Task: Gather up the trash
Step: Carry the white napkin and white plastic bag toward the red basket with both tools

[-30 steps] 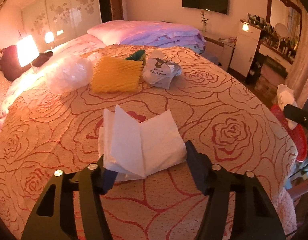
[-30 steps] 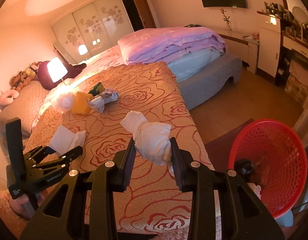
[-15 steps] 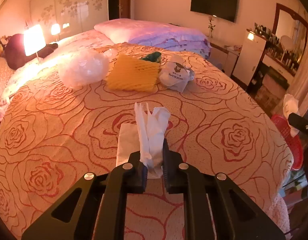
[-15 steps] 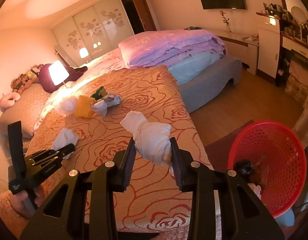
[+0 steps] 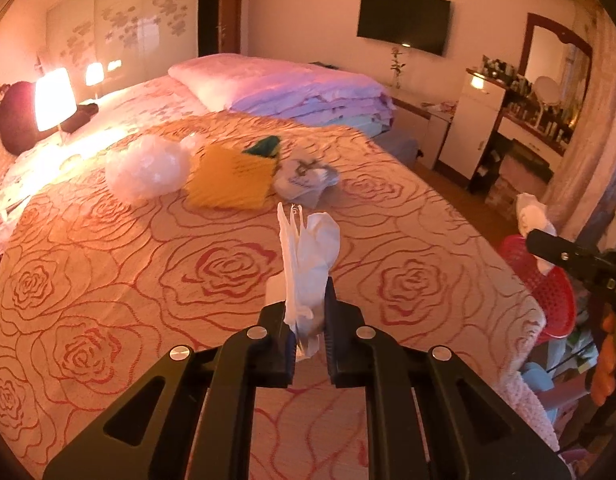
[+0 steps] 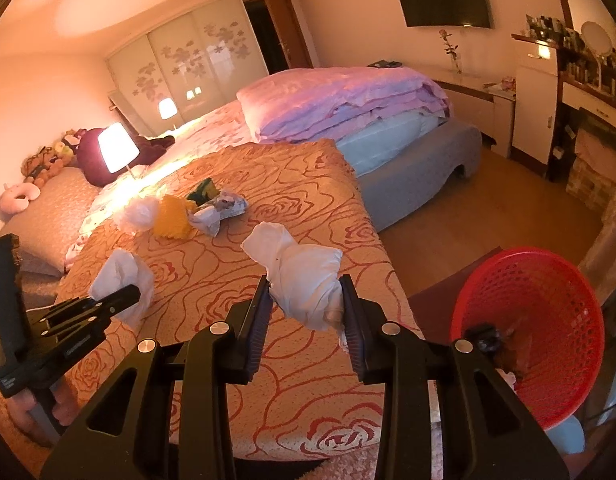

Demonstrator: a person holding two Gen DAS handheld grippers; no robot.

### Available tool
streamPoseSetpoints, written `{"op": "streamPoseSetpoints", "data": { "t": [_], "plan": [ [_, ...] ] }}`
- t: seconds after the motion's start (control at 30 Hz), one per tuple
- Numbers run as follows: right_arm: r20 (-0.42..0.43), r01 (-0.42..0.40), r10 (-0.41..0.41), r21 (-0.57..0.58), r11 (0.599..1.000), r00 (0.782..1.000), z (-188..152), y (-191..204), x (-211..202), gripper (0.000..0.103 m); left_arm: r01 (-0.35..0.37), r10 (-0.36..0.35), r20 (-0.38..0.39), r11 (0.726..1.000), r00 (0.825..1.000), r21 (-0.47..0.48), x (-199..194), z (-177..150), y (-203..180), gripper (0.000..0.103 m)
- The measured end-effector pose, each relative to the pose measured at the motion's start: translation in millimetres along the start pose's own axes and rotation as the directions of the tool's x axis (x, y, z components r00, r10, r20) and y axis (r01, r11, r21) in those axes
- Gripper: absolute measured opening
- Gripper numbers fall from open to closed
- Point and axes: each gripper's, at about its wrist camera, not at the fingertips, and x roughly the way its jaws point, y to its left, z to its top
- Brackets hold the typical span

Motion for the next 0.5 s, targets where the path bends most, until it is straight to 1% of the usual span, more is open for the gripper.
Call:
{"op": "streamPoseSetpoints", "data": {
  "t": [0.27,0.5],
  "plan": [
    [0.022,0.044,-0.044,0.002,0.999,0.999,7.2,-3.4,-13.8,0.034,0.042,-0.042,0.013,0.998,0.999,0.041,-7.8,3.4,-18.9,0.011],
    [0.043,0.09,-0.09,0.011,0.996,0.995,13.7,-15.0,-30.2,0.034,0.083,-0.085,0.021,0.993,0.996,0.087,-9.0,9.2,-38.7,0.011]
  ]
}}
